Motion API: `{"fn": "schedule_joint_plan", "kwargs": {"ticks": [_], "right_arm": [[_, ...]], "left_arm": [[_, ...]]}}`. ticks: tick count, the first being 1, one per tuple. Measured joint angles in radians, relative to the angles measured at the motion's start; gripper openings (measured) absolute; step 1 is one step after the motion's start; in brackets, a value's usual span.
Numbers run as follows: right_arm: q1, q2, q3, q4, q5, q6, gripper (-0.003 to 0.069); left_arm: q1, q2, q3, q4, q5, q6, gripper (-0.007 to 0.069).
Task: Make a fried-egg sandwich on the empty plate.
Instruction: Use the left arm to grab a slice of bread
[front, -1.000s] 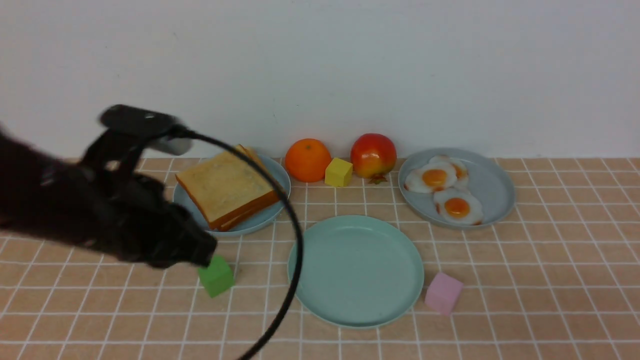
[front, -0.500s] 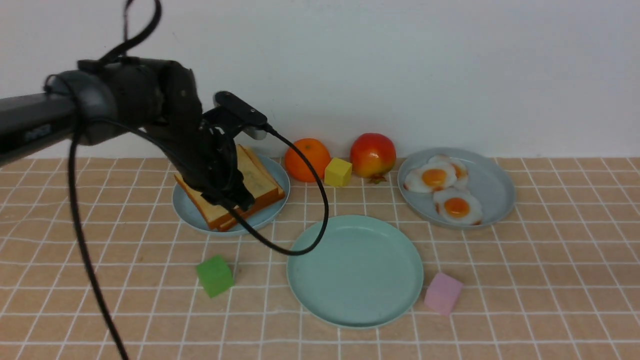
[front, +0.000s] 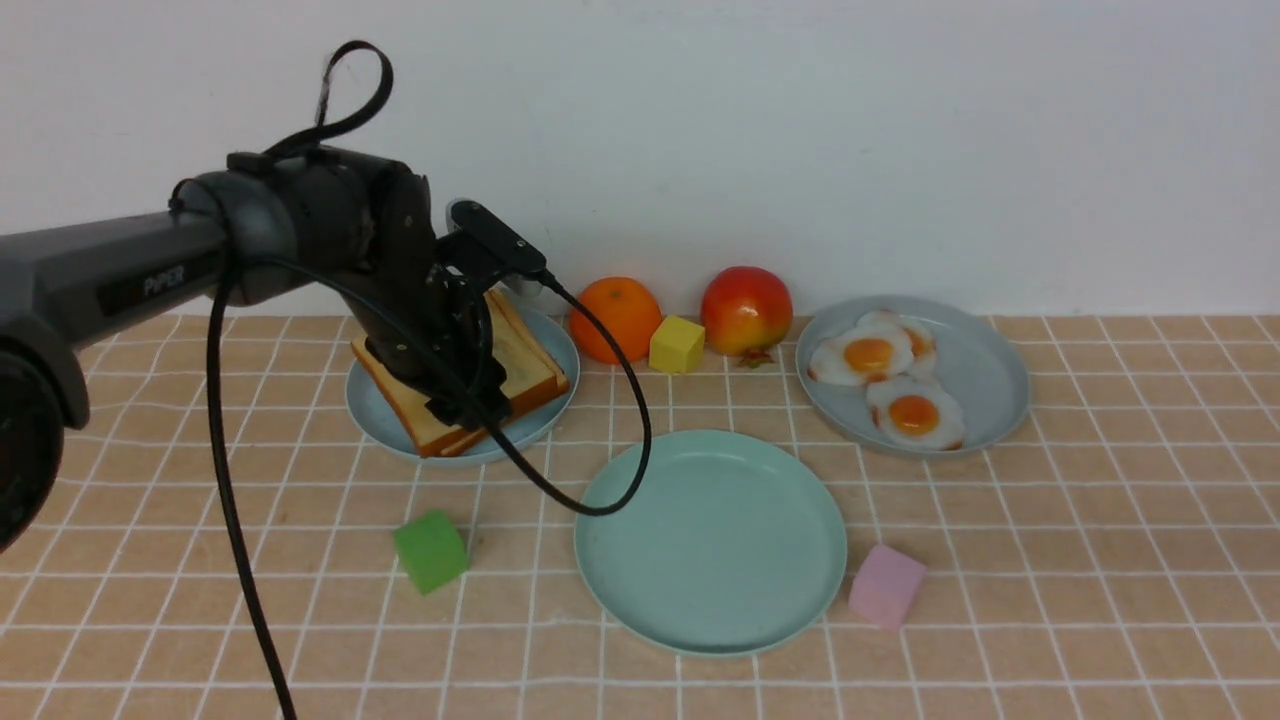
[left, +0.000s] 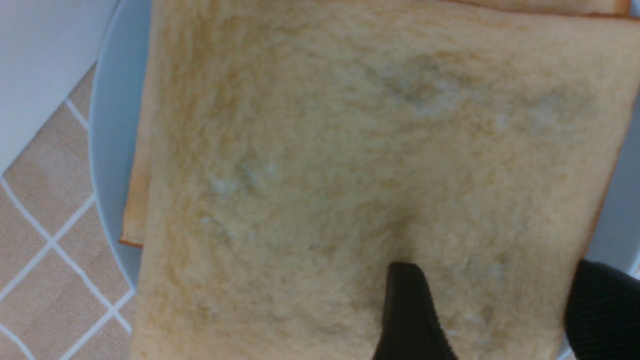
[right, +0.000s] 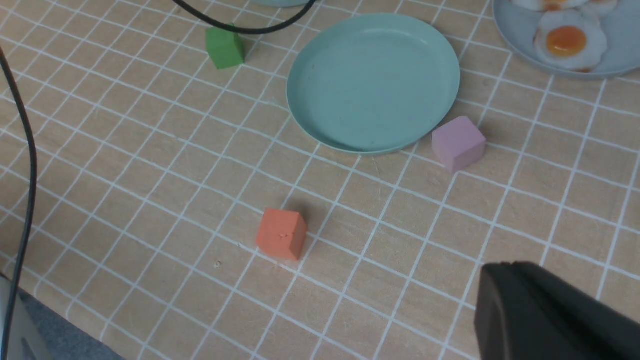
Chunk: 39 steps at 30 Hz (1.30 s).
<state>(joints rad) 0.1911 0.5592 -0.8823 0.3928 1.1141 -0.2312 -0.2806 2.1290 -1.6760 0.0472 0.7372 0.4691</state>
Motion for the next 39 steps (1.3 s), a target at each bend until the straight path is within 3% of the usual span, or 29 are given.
{"fn": "schedule_joint_plan", "kwargs": {"ticks": [11, 29, 33, 39], "right_arm": [[0.000, 0.000, 0.000, 0.004, -0.001, 0.000, 0.0006], [0.000, 0.000, 0.000, 0.004, -0.001, -0.002, 0.0018], [0.000, 0.000, 0.000, 0.004, -0.001, -0.002, 0.0020], [0.000, 0.000, 0.000, 0.004, -0.001, -0.002, 0.0022]], "left_arm": [[0.000, -0.080, 0.000, -0.029, 0.029, 0.011, 0.0435], [0.000, 0.000, 0.000, -0.019, 0.023, 0.087, 0.0418], [0.000, 0.000, 0.000, -0.016, 0.023, 0.083, 0.0337], [-0.001, 0.000, -0.001, -0.027, 0.039, 0.083, 0.0027]]}}
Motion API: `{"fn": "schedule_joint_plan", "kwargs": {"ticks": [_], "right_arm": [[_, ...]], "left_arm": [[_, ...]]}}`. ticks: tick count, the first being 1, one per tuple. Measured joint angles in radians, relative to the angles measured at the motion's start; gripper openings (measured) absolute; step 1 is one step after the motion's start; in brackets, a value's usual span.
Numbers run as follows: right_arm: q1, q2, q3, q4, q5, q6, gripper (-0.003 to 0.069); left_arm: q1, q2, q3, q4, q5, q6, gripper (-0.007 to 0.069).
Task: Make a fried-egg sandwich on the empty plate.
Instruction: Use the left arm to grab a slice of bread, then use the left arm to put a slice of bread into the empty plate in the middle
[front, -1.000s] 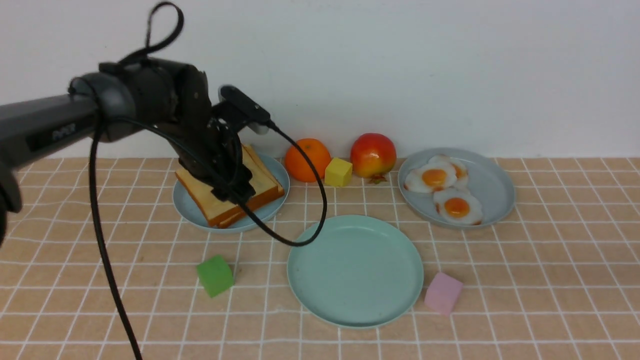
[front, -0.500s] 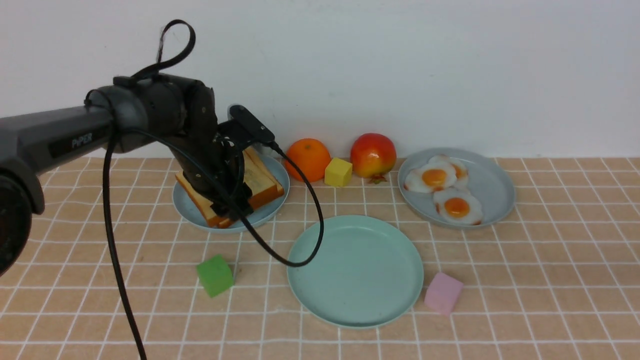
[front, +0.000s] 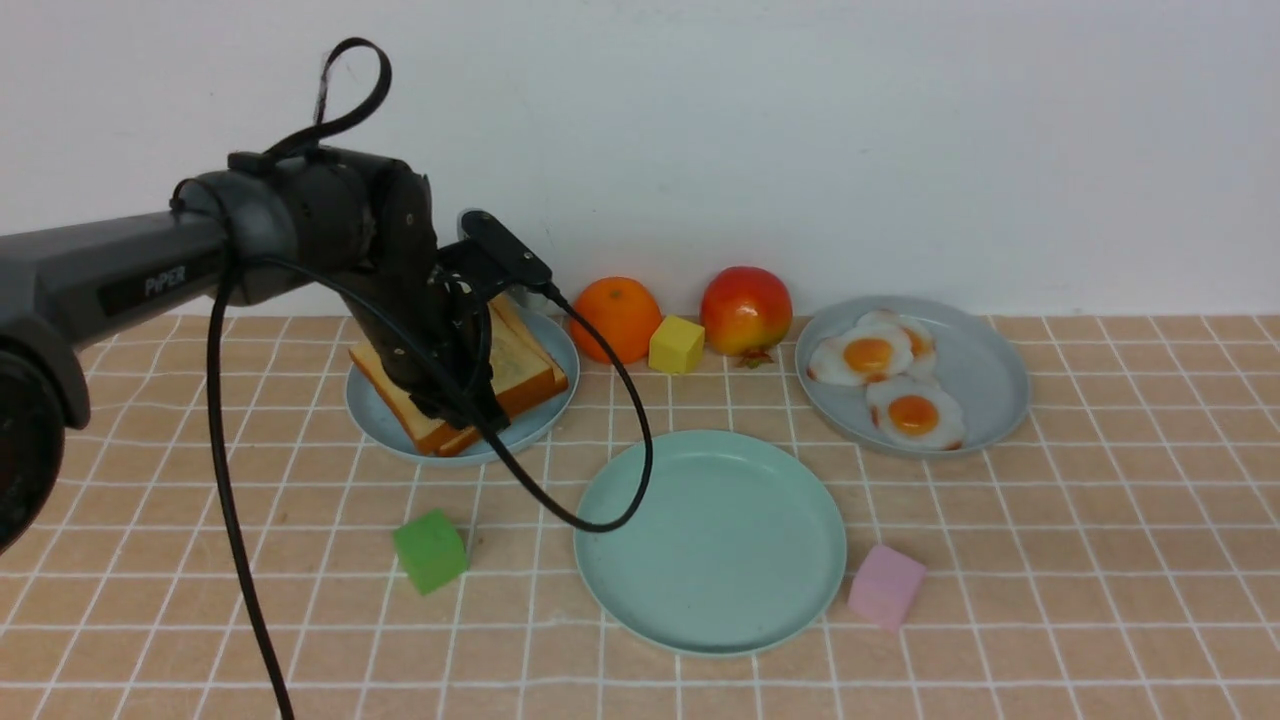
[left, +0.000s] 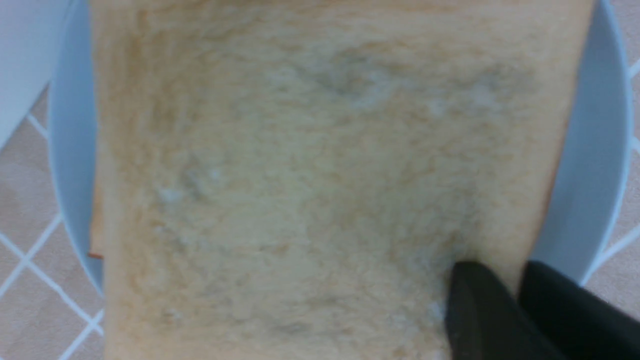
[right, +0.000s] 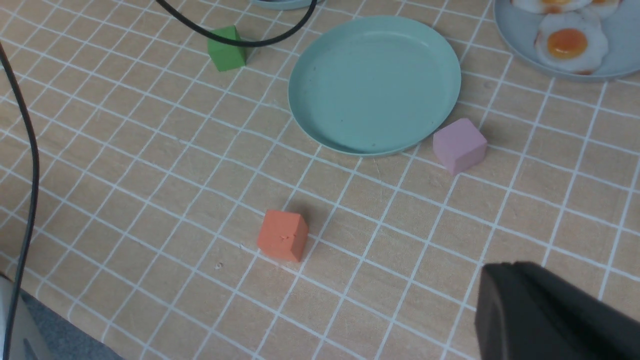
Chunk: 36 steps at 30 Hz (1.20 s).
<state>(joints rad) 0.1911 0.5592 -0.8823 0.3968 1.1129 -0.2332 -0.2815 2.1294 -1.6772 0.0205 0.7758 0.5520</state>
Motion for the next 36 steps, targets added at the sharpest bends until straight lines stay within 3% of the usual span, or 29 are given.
{"fn": "schedule_joint_plan", "kwargs": {"ticks": [11, 20, 24, 29, 36], "right_arm": [[0.000, 0.000, 0.000, 0.000, 0.001, 0.000, 0.0031], [0.000, 0.000, 0.000, 0.000, 0.007, 0.000, 0.0038], [0.000, 0.000, 0.000, 0.000, 0.012, 0.000, 0.0043], [0.000, 0.000, 0.000, 0.000, 0.013, 0.000, 0.0043], [0.000, 0.000, 0.000, -0.009, 0.013, -0.016, 0.0057]], "left_arm": [[-0.040, -0.147, 0.000, 0.001, 0.072, -0.068, 0.0008], [-0.361, -0.258, 0.099, -0.034, 0.117, -0.186, 0.0008], [-0.504, -0.200, 0.175, 0.064, 0.048, -0.228, 0.0008], [-0.534, -0.140, 0.180, 0.176, -0.021, -0.261, 0.0008], [-0.534, -0.115, 0.181, 0.172, -0.036, -0.265, 0.0046]]}}
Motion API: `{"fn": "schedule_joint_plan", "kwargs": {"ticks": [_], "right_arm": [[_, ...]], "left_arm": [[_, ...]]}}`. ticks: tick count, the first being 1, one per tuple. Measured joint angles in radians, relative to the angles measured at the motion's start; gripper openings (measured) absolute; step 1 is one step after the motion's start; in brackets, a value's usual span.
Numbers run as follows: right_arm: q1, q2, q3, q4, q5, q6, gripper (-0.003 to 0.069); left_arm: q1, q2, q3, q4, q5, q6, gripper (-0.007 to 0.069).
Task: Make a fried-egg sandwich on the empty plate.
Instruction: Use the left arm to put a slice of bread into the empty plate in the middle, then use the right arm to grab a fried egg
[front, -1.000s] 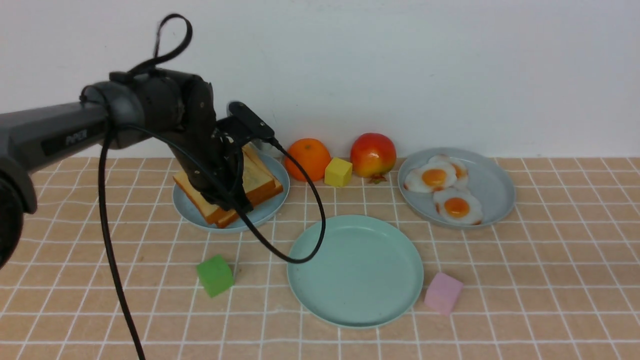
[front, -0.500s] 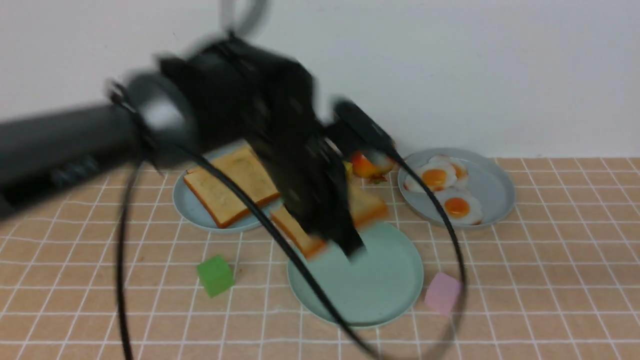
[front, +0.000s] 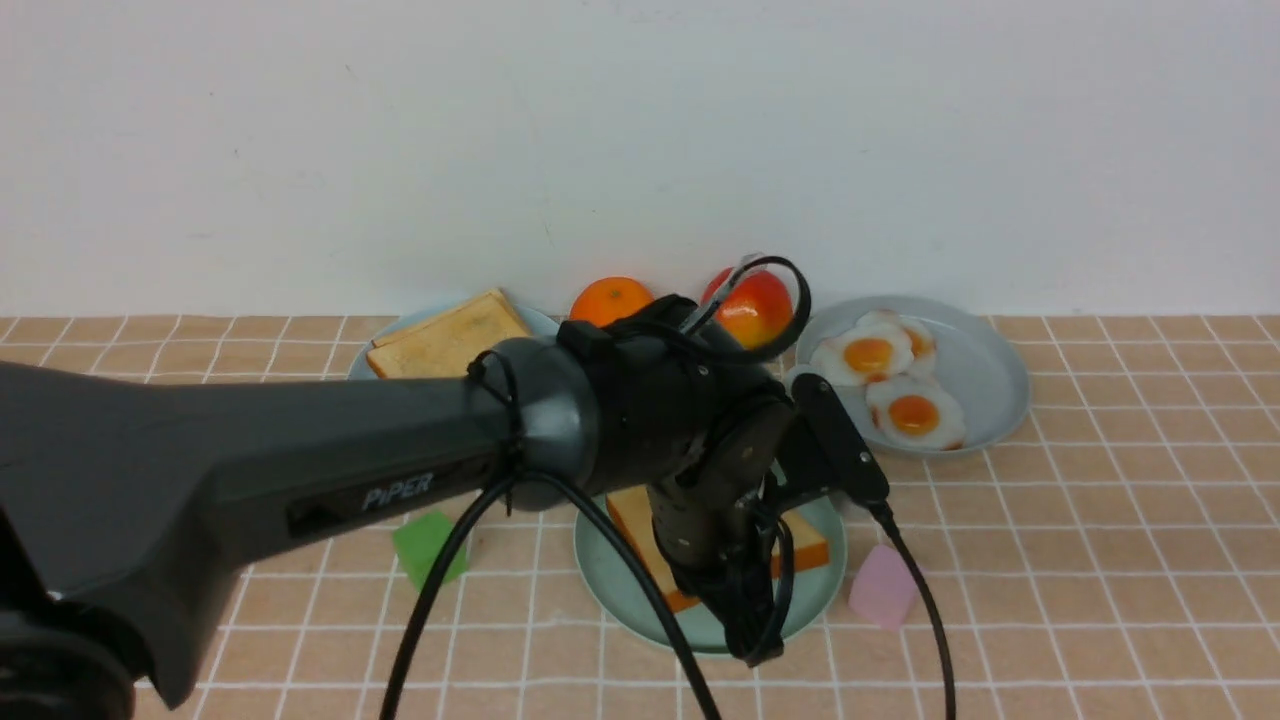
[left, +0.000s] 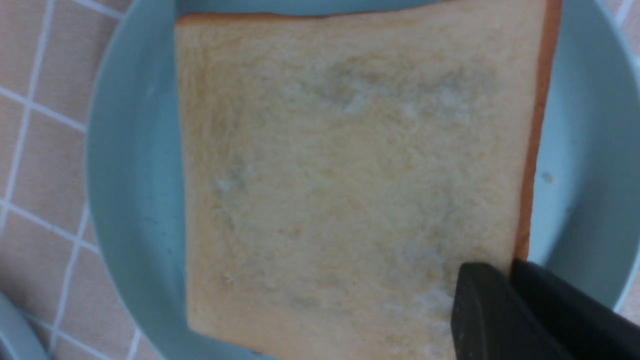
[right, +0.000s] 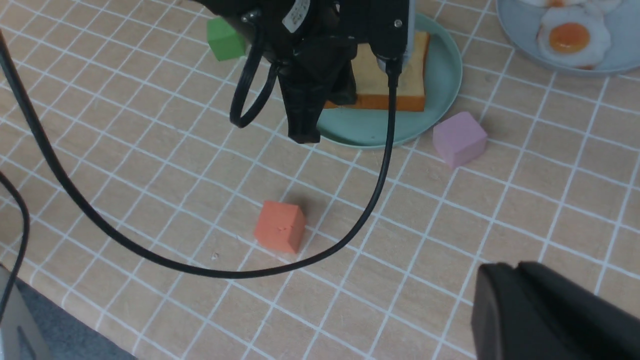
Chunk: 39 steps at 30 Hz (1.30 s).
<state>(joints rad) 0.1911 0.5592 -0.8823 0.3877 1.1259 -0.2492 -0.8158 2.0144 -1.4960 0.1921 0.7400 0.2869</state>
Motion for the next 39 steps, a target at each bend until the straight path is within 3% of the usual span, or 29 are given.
{"fn": "schedule_joint_plan", "kwargs": {"ticks": [2, 6, 7, 9, 10, 11, 14, 18, 22, 24, 28, 34, 39], "right_arm": [[0.000, 0.000, 0.000, -0.012, 0.000, 0.004, 0.0069], [0.000, 0.015, -0.001, -0.056, -0.002, 0.067, 0.0150], [0.000, 0.039, -0.001, -0.090, -0.013, 0.104, 0.0216], [0.000, 0.058, -0.001, -0.101, -0.019, 0.121, 0.0245], [0.000, 0.102, -0.001, -0.120, -0.042, 0.158, 0.0304], [0.000, 0.124, -0.001, -0.124, -0.058, 0.171, 0.0325], [0.000, 0.222, -0.001, -0.127, -0.133, 0.187, 0.0369], [0.000, 0.349, -0.001, -0.128, -0.252, 0.195, 0.0364], [0.000, 0.613, -0.025, -0.137, -0.453, 0.196, 0.0326], [0.000, 0.738, -0.074, -0.137, -0.490, 0.196, 0.0318], [-0.010, 0.917, -0.213, -0.125, -0.487, 0.196, 0.0314], [-0.079, 1.241, -0.522, -0.069, -0.419, 0.196, 0.0314], [-0.128, 1.400, -0.681, 0.000, -0.380, 0.188, 0.0314]], "left_arm": [[0.000, 0.000, 0.000, -0.006, -0.003, 0.000, 0.0076], [0.000, -0.001, 0.000, -0.014, -0.003, 0.000, 0.0227], [0.000, -0.008, -0.003, -0.013, -0.001, -0.001, 0.0312], [0.000, -0.017, -0.005, -0.013, 0.009, -0.001, 0.0365], [0.000, -0.045, -0.009, -0.016, 0.030, -0.002, 0.0451], [0.000, -0.071, -0.010, -0.022, 0.042, -0.002, 0.0488], [0.000, -0.178, -0.023, -0.037, 0.072, -0.049, 0.0524], [0.000, -0.347, -0.029, -0.042, 0.091, -0.209, 0.0441], [0.000, -0.641, 0.025, -0.016, 0.105, -0.414, 0.0116], [0.000, -0.748, 0.102, -0.009, 0.098, -0.440, 0.0012], [0.000, -0.930, 0.266, -0.008, 0.058, -0.489, -0.0013], [0.000, -1.317, 0.655, -0.003, -0.177, -0.634, -0.0013], [0.000, -1.440, 0.825, 0.017, -0.334, -0.680, -0.0013]]}}
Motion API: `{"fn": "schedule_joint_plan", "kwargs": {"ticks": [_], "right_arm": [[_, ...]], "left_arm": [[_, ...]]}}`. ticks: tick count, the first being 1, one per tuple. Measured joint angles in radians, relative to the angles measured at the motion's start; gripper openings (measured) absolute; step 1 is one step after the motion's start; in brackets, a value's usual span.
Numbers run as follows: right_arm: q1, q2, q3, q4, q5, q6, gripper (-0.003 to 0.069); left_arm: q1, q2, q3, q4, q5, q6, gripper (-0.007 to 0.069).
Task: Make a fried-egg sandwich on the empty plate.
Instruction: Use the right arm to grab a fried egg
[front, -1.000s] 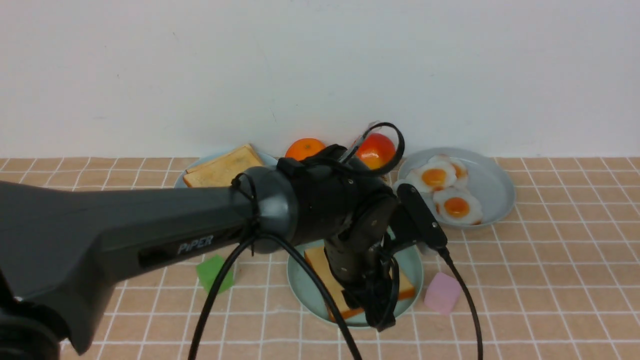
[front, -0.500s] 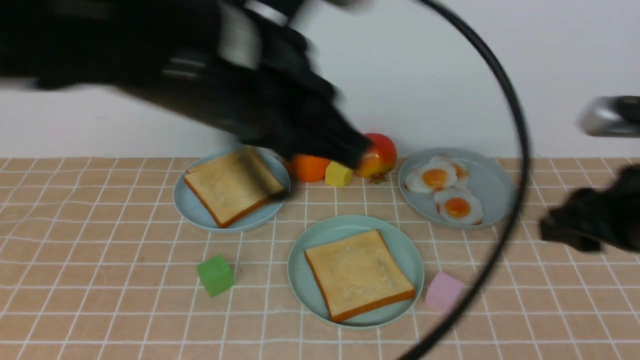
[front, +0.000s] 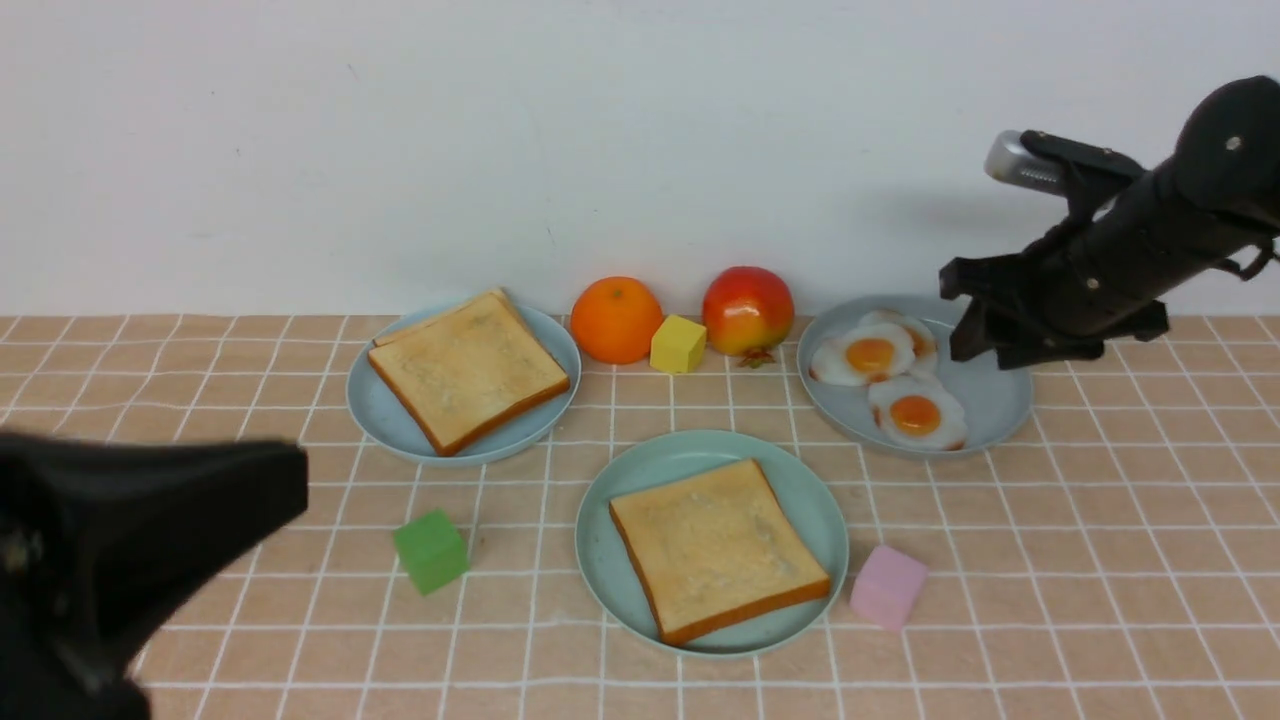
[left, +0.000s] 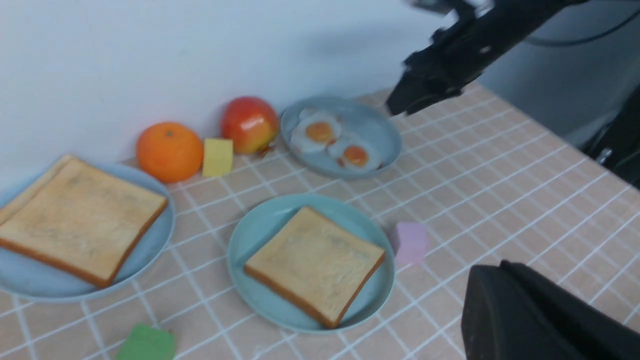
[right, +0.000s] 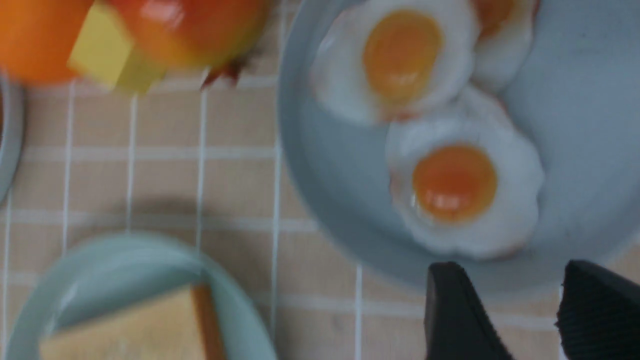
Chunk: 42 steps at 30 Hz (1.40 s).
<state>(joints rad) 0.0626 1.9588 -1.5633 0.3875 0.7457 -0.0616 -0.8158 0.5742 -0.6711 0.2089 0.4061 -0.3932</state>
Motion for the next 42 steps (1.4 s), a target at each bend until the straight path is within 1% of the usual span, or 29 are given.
{"fn": "schedule_joint_plan", "kwargs": {"ticks": [7, 16, 25, 29, 33, 42], "right_arm": [[-0.005, 0.065, -0.052, 0.082, -0.013, -0.065, 0.0314], [-0.022, 0.119, -0.097, 0.115, -0.047, -0.066, 0.0314], [-0.035, 0.292, -0.291, 0.149, 0.042, -0.066, 0.0316], [-0.046, 0.339, -0.346, 0.206, 0.056, -0.066, 0.0316], [-0.052, 0.370, -0.368, 0.246, 0.049, -0.066, 0.0316], [-0.062, 0.413, -0.377, 0.264, 0.032, -0.066, 0.0316]], "left_arm": [[0.000, -0.015, 0.036, 0.001, -0.051, -0.006, -0.0013], [0.000, -0.015, 0.036, 0.001, -0.055, -0.006, -0.0013], [0.000, -0.015, 0.036, -0.006, -0.059, -0.006, -0.0013], [0.000, -0.015, 0.036, -0.011, -0.060, -0.006, -0.0013], [0.000, -0.015, 0.036, -0.011, -0.060, -0.006, -0.0013], [0.000, -0.015, 0.036, -0.014, -0.060, -0.006, -0.0013]]}}
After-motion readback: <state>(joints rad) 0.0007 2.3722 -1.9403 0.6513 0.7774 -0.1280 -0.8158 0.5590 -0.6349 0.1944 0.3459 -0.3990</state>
